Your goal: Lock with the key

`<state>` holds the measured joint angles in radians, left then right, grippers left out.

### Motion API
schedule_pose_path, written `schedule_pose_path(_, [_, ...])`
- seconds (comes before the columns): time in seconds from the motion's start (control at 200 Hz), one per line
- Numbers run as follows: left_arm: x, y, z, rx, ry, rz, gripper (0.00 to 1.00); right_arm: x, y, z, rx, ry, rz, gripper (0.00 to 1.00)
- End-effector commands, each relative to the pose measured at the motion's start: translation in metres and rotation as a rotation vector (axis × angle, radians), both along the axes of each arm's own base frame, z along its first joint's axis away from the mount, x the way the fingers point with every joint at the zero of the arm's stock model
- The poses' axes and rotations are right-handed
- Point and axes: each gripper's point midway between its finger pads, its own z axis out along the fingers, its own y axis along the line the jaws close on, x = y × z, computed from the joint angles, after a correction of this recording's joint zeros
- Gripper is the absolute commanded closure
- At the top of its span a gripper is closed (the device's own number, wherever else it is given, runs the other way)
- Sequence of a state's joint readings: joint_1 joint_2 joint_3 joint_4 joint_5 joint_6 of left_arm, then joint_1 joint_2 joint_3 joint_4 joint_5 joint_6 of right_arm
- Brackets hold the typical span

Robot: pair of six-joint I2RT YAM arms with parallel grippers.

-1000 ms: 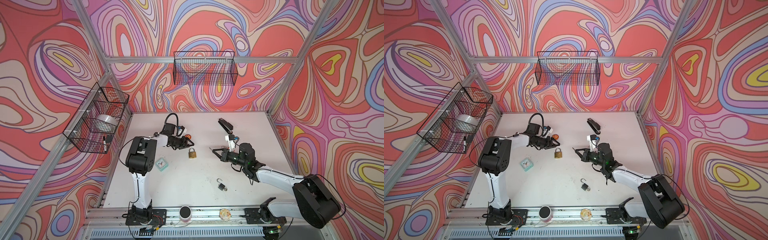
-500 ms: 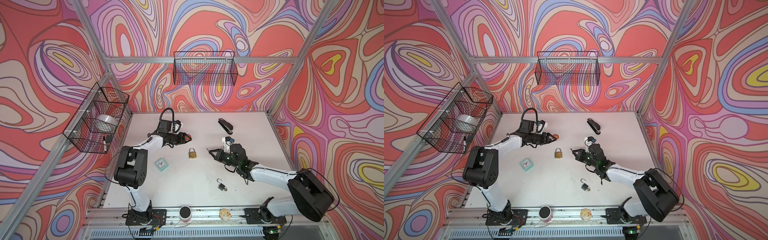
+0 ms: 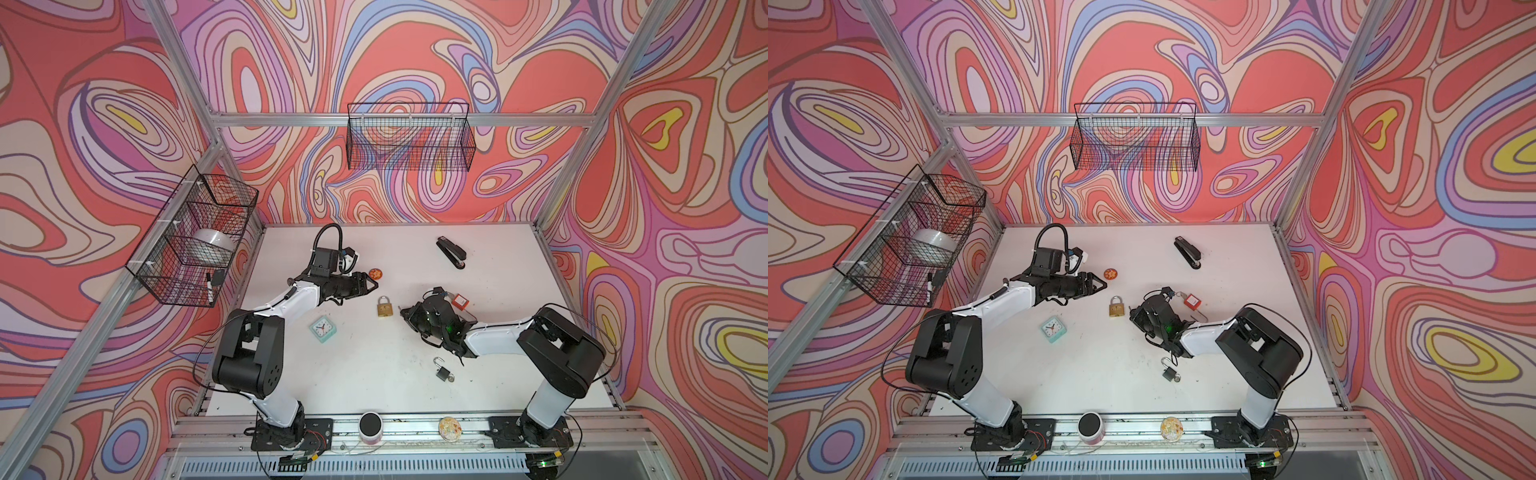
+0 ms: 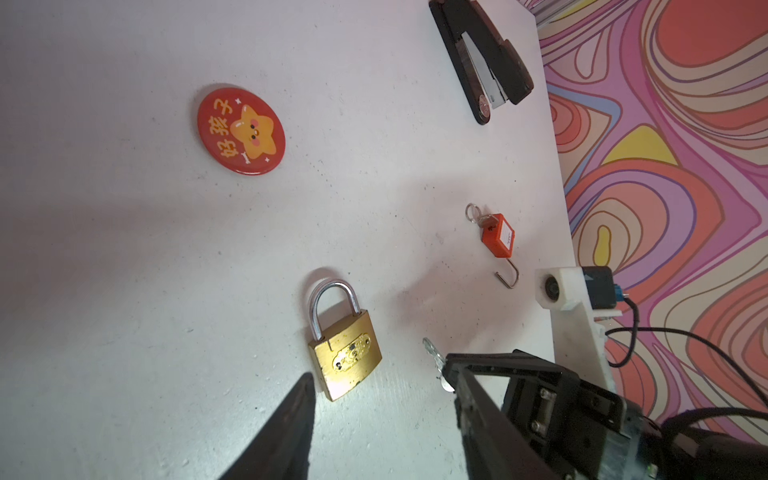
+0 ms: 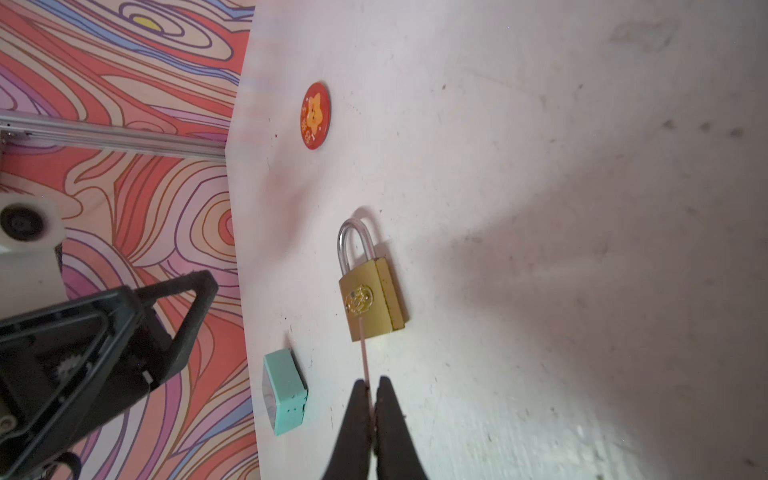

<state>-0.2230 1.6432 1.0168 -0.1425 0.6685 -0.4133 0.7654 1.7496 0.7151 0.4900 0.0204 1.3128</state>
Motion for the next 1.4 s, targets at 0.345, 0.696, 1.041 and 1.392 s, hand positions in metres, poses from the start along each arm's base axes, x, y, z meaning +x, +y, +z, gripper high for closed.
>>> schedule_pose_path(0.345, [-0.017, 0.003, -0.001, 0.019, 0.019, -0.023, 0.44, 0.026, 0.014, -0.032, 0.029, 0.039, -0.098, 1.0])
schedule_pose_path(0.696, [-0.022, 0.005, -0.003, 0.03, 0.022, -0.032, 0.44, 0.028, 0.015, -0.051, 0.0, 0.082, -0.124, 1.0])
schedule_pose_path(1.041, [-0.022, 0.01, -0.001, -0.005, 0.031, -0.002, 0.43, 0.022, 0.012, -0.046, -0.019, 0.08, -0.142, 0.7])
schedule_pose_path(1.392, [-0.023, 0.013, 0.005, 0.006, 0.026, 0.009, 0.43, 0.017, -0.003, -0.038, -0.06, 0.071, -0.172, 0.51])
